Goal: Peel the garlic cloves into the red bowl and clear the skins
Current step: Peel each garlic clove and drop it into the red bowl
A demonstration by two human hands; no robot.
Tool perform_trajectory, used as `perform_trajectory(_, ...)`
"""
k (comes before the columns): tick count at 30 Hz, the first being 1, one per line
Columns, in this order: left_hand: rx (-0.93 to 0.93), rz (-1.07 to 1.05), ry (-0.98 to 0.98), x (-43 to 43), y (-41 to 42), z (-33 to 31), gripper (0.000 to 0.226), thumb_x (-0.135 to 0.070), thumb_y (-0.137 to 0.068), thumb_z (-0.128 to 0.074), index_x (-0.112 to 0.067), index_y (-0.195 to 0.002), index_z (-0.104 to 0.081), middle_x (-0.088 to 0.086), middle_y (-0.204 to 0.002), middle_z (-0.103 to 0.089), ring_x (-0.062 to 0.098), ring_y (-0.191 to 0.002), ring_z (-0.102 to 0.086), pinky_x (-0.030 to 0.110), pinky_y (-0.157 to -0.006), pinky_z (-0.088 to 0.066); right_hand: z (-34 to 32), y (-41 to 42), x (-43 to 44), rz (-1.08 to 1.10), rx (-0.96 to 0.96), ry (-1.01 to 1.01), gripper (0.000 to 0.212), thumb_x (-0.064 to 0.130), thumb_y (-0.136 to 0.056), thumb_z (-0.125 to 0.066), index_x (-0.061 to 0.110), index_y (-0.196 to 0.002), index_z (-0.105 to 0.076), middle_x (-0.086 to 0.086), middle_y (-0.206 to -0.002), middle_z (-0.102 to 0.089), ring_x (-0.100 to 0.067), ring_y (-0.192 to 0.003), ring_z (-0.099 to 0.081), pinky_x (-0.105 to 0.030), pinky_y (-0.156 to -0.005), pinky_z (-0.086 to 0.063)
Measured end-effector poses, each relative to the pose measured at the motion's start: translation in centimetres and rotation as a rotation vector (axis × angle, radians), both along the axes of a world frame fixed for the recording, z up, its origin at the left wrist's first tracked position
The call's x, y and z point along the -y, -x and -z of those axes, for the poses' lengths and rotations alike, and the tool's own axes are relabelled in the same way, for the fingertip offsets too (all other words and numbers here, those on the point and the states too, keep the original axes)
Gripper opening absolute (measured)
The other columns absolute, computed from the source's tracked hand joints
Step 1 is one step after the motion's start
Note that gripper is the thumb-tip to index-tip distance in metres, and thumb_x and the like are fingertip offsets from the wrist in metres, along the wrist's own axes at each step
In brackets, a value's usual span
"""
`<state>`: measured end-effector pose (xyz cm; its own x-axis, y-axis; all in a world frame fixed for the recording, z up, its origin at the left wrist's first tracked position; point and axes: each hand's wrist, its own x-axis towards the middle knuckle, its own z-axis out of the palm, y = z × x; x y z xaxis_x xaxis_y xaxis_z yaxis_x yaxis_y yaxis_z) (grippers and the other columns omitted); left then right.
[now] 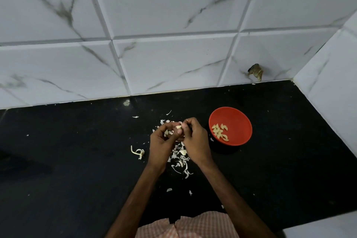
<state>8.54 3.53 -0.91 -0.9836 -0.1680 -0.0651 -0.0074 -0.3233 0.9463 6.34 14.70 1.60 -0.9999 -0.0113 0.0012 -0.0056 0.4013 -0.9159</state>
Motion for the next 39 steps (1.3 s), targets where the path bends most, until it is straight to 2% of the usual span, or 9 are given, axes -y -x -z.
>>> perform_trajectory(4,0.020,-0.009,-0.022,0.5,-0.1,0.4,0.017,-0.019,-0.087,-0.072,-0.012,-0.102,-0.074,0.011,-0.099,-0.073,0.010,-0.073,-0.068,0.018,-0.057,-0.051,-0.2,0.1,0.0,0.006,0.039,0.096,0.013,0.015,-0.105,-0.051,0.005,-0.103,-0.059,-0.004,-0.090,-0.069,-0.016,-0.083,-0.071,-0.047,-0.076,-0.061)
perform_trajectory(6,0.041,-0.014,-0.030,0.8,-0.2,0.7,0.017,-0.023,-0.087,-0.071,-0.014,-0.101,-0.073,0.006,-0.093,-0.070,0.002,-0.052,-0.050,0.014,-0.045,-0.037,-0.3,0.1,-0.2,0.008,0.017,0.131,0.011,0.014,-0.104,-0.052,0.005,-0.102,-0.060,-0.002,-0.087,-0.067,-0.015,-0.081,-0.071,-0.043,-0.073,-0.063)
perform_trajectory(8,0.047,-0.018,-0.031,1.0,-0.2,0.8,0.019,-0.027,-0.086,-0.071,-0.015,-0.100,-0.073,0.000,-0.084,-0.066,0.004,-0.047,-0.036,0.016,-0.042,-0.030,-0.4,0.1,-0.6,-0.043,-0.083,0.097,0.010,0.013,-0.103,-0.056,0.005,-0.102,-0.061,-0.002,-0.091,-0.067,-0.018,-0.084,-0.070,-0.040,-0.072,-0.063)
perform_trajectory(13,0.022,0.023,-0.009,1.1,-0.3,0.0,0.027,-0.034,-0.094,-0.065,-0.009,-0.103,-0.070,-0.009,-0.066,-0.052,0.004,-0.049,-0.033,0.016,-0.044,-0.030,-1.1,0.5,-0.8,-0.206,-0.262,0.070,0.012,0.005,-0.095,-0.065,0.006,-0.107,-0.067,0.003,-0.101,-0.069,-0.013,-0.096,-0.067,-0.029,-0.082,-0.058)
perform_trajectory(19,-0.012,0.058,0.160,1.7,-0.5,-0.8,0.022,-0.034,-0.099,-0.056,-0.021,-0.087,-0.069,0.003,-0.066,-0.044,0.012,-0.051,-0.028,0.026,-0.045,-0.025,-1.6,1.2,-1.8,-0.325,-0.257,0.004,0.016,0.007,-0.086,-0.077,0.011,-0.097,-0.066,0.007,-0.095,-0.065,-0.013,-0.089,-0.065,-0.024,-0.078,-0.054)
perform_trajectory(23,-0.032,0.100,0.238,2.1,-0.5,-1.4,0.023,-0.037,-0.099,-0.055,-0.023,-0.083,-0.064,0.004,-0.067,-0.045,0.014,-0.050,-0.029,0.028,-0.045,-0.024,-2.2,1.4,-1.9,-0.332,-0.216,0.060,0.023,0.006,-0.082,-0.079,0.014,-0.096,-0.063,0.013,-0.092,-0.063,-0.014,-0.089,-0.064,-0.027,-0.076,-0.057)
perform_trajectory(29,-0.006,0.179,0.260,2.4,-0.6,-1.5,0.026,-0.033,-0.099,-0.052,-0.014,-0.083,-0.059,0.011,-0.069,-0.039,0.015,-0.050,-0.028,0.030,-0.047,-0.022,-2.5,1.6,-2.2,-0.382,-0.160,0.087,0.032,0.002,-0.079,-0.081,0.015,-0.098,-0.059,0.005,-0.088,-0.066,-0.019,-0.085,-0.068,-0.038,-0.078,-0.059)
perform_trajectory(36,-0.011,0.202,0.286,2.6,-0.5,-1.3,0.025,-0.034,-0.099,-0.055,-0.017,-0.084,-0.067,0.001,-0.066,-0.046,0.013,-0.049,-0.030,0.028,-0.045,-0.023,-1.9,1.6,-2.2,-0.415,-0.169,0.001,0.031,0.001,-0.081,-0.078,0.016,-0.100,-0.059,0.011,-0.083,-0.061,-0.003,-0.073,-0.056,-0.015,-0.068,-0.044)
perform_trajectory(39,-0.011,0.195,0.271,2.5,-0.5,-1.3,0.027,-0.042,-0.096,-0.057,-0.022,-0.081,-0.067,0.009,-0.067,-0.045,0.016,-0.050,-0.030,0.029,-0.045,-0.023,-1.3,1.3,-1.9,-0.372,-0.205,-0.027,0.032,-0.004,-0.084,-0.072,0.020,-0.098,-0.057,0.016,-0.089,-0.055,0.004,-0.080,-0.055,-0.012,-0.068,-0.045)
